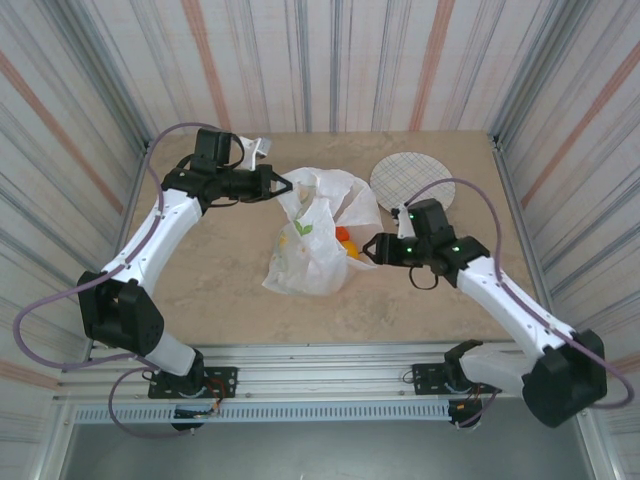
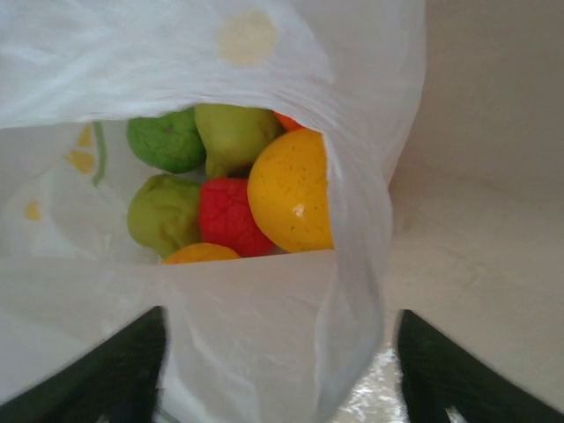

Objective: Place the fruits into the plastic bag

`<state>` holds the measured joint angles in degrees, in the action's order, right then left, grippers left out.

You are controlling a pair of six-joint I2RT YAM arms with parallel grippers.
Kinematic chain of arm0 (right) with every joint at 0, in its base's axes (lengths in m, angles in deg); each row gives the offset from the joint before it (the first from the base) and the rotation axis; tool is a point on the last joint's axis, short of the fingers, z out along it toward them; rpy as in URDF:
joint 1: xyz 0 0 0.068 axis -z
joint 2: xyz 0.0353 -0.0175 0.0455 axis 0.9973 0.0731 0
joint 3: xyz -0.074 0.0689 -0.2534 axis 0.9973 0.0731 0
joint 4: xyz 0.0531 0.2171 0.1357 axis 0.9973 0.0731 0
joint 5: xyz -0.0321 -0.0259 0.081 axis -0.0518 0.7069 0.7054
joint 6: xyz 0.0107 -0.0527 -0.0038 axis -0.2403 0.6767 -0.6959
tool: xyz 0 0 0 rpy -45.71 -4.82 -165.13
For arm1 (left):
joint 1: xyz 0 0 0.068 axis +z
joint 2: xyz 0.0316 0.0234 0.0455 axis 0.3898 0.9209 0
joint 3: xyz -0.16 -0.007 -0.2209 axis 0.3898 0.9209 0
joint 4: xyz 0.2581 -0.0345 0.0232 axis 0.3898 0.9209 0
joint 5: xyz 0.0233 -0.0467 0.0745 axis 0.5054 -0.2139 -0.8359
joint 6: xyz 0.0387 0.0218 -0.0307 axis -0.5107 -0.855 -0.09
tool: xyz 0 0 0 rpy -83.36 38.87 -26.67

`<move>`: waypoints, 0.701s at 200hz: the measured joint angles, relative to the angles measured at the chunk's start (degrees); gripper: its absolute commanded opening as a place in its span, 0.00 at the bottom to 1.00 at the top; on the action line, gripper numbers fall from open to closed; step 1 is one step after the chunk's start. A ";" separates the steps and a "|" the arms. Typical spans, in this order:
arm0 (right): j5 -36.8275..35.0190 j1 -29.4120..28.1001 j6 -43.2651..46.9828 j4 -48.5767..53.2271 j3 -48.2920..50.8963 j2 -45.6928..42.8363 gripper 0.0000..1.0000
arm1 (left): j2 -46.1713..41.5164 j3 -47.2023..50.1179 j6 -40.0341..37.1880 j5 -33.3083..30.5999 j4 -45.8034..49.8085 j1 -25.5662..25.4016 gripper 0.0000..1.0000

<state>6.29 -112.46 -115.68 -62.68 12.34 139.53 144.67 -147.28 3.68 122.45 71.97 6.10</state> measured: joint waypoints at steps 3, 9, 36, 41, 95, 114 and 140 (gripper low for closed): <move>-0.02 -0.28 -0.66 -0.39 0.07 0.74 0.41 | 0.00 0.00 0.00 0.00 0.00 0.00 0.00; -0.15 -0.81 -1.33 -1.14 0.07 2.27 0.34 | 0.00 0.00 0.00 0.00 0.00 0.00 0.00; -1.25 -2.62 -2.82 -2.40 -0.13 5.09 0.13 | 0.00 0.00 0.00 -0.13 0.02 0.00 0.00; -1.38 -2.78 -2.64 -2.36 -0.33 4.98 0.10 | -0.02 0.00 0.00 -0.20 0.00 0.00 0.00; -1.81 -4.26 -3.23 -2.71 -6.12 0.13 0.07 | -0.42 0.00 0.02 -0.61 0.02 1.90 0.00; -0.96 -5.62 -3.69 -2.86 -9.73 -0.42 0.07 | -1.29 0.00 0.24 -0.57 -0.02 3.76 0.00; -0.42 -7.34 -4.26 -2.95 -15.21 -0.20 0.07 | -3.08 0.00 1.14 -0.37 -0.09 6.86 0.00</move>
<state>5.87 -119.81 -119.94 -65.63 -2.87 139.33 141.59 -147.28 4.81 122.08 71.88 12.96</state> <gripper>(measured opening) 0.068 0.049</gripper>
